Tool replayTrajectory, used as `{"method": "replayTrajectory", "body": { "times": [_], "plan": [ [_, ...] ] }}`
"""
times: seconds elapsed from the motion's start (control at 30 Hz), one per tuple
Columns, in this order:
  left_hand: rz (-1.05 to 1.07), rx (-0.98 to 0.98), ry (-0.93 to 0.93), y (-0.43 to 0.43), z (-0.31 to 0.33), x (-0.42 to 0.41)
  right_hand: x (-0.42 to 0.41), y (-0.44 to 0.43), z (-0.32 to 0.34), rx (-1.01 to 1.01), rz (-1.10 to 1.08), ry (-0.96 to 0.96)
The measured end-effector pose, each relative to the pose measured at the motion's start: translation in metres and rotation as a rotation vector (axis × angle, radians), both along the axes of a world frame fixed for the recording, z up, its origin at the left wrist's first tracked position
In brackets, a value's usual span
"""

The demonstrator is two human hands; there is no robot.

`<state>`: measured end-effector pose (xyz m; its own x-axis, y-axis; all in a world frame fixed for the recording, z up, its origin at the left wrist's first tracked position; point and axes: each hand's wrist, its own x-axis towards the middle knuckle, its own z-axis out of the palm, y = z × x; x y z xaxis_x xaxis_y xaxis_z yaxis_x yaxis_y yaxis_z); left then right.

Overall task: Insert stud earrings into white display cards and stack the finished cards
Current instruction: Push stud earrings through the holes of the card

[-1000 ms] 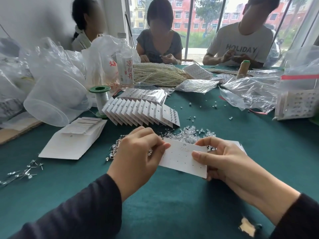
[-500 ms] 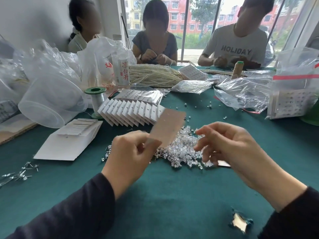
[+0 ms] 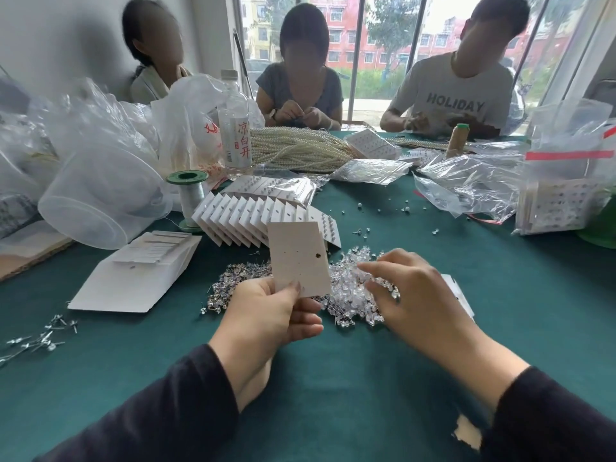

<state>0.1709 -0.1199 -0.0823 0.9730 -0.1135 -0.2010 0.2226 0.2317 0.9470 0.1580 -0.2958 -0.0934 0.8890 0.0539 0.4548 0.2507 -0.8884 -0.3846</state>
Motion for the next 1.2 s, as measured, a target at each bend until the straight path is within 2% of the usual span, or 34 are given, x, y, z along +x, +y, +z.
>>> {"method": "replayTrajectory", "body": {
  "times": [0.1,0.27,0.53,0.83,1.03,1.2],
  "plan": [
    [-0.020,-0.022,0.016,-0.002,0.000,-0.003,0.003,0.000,-0.001,-0.039,0.031,0.068],
    [-0.012,-0.030,-0.025,-0.002,0.001,-0.006,0.002,-0.001,0.001,0.026,-0.007,0.026],
    [-0.036,-0.080,0.021,-0.005,0.000,-0.010,-0.001,-0.001,0.004,0.267,-0.066,-0.070],
    [-0.075,0.014,-0.046,-0.010,-0.003,-0.012,0.001,-0.007,-0.002,0.529,-0.040,0.059],
    [-0.088,0.118,-0.100,-0.017,-0.004,-0.009,0.000,0.001,0.000,0.504,-0.074,0.024],
    [-0.080,0.148,-0.094,-0.016,-0.006,-0.007,-0.011,0.017,0.011,0.354,-0.019,-0.184]
  ]
}}
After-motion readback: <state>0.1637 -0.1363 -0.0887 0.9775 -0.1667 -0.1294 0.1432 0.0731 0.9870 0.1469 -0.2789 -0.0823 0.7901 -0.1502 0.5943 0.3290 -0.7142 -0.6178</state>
